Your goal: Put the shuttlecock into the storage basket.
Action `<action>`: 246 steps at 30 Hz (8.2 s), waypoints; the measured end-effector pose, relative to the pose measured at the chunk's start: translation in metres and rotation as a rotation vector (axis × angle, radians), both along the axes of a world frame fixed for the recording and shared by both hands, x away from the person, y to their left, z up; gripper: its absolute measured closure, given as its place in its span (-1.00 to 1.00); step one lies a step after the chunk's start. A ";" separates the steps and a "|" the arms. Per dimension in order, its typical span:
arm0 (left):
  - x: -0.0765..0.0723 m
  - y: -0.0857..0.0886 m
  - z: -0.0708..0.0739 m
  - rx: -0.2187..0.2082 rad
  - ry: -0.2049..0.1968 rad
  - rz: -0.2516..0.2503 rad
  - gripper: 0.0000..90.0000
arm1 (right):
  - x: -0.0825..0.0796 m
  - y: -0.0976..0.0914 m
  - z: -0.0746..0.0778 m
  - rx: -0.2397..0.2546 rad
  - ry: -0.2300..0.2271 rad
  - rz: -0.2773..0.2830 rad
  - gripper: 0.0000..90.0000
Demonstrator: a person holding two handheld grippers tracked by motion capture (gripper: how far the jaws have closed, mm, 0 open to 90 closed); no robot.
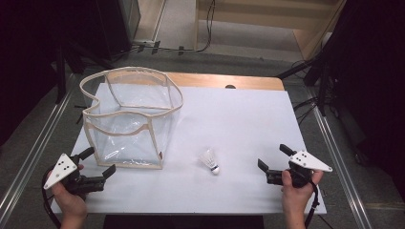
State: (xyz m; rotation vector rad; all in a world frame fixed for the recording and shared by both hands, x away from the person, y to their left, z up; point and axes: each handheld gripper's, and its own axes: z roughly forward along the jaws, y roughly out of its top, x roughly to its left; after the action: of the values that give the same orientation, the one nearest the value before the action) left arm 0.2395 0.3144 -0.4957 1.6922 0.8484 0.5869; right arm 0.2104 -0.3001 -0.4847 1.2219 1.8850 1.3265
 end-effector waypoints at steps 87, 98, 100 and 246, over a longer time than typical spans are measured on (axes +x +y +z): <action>0.001 0.002 0.000 -0.015 0.000 -0.003 -1.00 | 0.021 0.144 -0.020 -0.157 0.315 0.168 -0.30; 0.001 0.003 0.000 -0.018 0.001 -0.001 -1.00 | 0.019 0.146 -0.026 -0.164 0.342 0.164 0.10; 0.001 0.003 0.000 -0.023 0.002 -0.002 -1.00 | 0.019 0.146 -0.028 -0.160 0.350 0.167 0.19; 0.000 0.002 0.000 -0.013 -0.001 0.001 -1.00 | 0.074 0.151 0.097 -0.014 0.049 0.252 0.39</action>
State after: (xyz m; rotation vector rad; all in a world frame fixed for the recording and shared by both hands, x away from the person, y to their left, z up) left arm 0.2395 0.3162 -0.4957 1.6802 0.8510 0.5817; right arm 0.2848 -0.1495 -0.3876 1.0448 2.1355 1.4184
